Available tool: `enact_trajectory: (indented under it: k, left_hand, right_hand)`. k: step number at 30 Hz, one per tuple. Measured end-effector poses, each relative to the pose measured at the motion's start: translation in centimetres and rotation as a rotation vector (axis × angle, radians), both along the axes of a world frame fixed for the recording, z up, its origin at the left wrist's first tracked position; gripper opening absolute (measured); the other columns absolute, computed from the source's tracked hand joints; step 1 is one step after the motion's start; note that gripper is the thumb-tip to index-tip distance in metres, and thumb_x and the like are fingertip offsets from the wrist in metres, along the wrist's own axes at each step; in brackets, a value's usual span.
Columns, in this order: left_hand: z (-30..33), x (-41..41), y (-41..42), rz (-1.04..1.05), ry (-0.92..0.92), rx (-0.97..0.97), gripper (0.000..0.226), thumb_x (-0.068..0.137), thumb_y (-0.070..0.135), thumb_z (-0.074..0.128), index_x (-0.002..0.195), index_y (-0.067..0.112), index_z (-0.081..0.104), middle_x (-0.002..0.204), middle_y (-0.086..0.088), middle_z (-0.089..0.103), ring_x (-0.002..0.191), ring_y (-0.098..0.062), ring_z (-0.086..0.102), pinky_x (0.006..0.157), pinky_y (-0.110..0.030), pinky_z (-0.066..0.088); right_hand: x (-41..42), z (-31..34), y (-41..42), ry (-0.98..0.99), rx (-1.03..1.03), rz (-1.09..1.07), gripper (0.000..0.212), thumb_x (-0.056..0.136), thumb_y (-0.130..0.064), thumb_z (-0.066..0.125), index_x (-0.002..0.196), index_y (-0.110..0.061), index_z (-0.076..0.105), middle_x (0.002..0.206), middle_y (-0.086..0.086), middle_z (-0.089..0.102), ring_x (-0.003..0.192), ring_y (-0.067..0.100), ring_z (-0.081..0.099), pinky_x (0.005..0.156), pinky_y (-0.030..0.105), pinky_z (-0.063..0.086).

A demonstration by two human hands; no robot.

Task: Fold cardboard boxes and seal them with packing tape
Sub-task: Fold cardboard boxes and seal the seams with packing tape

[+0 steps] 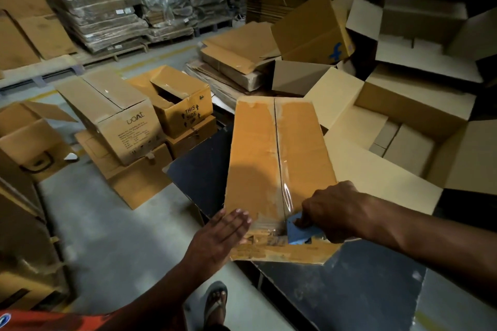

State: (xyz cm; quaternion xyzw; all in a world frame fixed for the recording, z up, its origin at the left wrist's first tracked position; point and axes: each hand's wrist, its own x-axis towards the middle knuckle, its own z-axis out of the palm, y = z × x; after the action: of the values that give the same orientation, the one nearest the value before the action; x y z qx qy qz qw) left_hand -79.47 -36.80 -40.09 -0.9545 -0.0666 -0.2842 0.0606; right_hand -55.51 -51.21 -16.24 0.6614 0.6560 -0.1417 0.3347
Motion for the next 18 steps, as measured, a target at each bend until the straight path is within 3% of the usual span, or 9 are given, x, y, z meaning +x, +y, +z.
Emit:
enact_trajectory:
  k: [5, 12, 16, 18]
  left_hand:
    - [-0.1, -0.1, 0.1, 0.011, 0.000, 0.009, 0.061, 0.092, 0.018, 0.072, 0.149, 0.008, 0.052, 0.160, -0.007, 0.044, 0.150, -0.023, 0.040, 0.117, -0.049, 0.040]
    - [0.9, 0.0, -0.5, 0.026, 0.023, -0.013, 0.048, 0.101, 0.022, 0.059, 0.147, 0.009, 0.055, 0.157, -0.008, 0.049, 0.148, -0.023, 0.042, 0.119, -0.048, 0.038]
    - [3.7, 0.6, -2.4, 0.107, 0.112, -0.101, 0.063, 0.091, 0.047, 0.064, 0.142, 0.010, 0.062, 0.149, -0.006, 0.058, 0.140, -0.023, 0.053, 0.123, -0.039, 0.029]
    - [6.4, 2.1, -4.0, 0.146, 0.175, -0.121, 0.070, 0.084, 0.059, 0.063, 0.136, 0.013, 0.067, 0.141, -0.005, 0.065, 0.132, -0.023, 0.060, 0.119, -0.038, 0.036]
  right_hand:
    - [3.2, 1.0, -2.9, -0.005, 0.015, -0.045, 0.055, 0.098, -0.028, 0.062, 0.143, -0.055, 0.045, 0.128, -0.012, 0.060, 0.115, 0.021, 0.062, 0.082, 0.037, 0.051]
    - [5.7, 0.4, -5.4, -0.001, 0.028, -0.116, 0.057, 0.098, -0.031, 0.063, 0.142, -0.059, 0.040, 0.128, -0.011, 0.057, 0.114, 0.023, 0.061, 0.090, 0.046, 0.054]
    - [6.0, -0.3, -5.2, -0.001, 0.018, -0.102, 0.057, 0.097, -0.029, 0.063, 0.140, -0.060, 0.043, 0.123, -0.010, 0.058, 0.114, 0.025, 0.060, 0.093, 0.051, 0.049]
    - [6.1, -0.3, -5.1, 0.022, 0.017, -0.111, 0.057, 0.096, -0.026, 0.063, 0.140, -0.059, 0.046, 0.123, -0.010, 0.061, 0.114, 0.025, 0.061, 0.094, 0.049, 0.046]
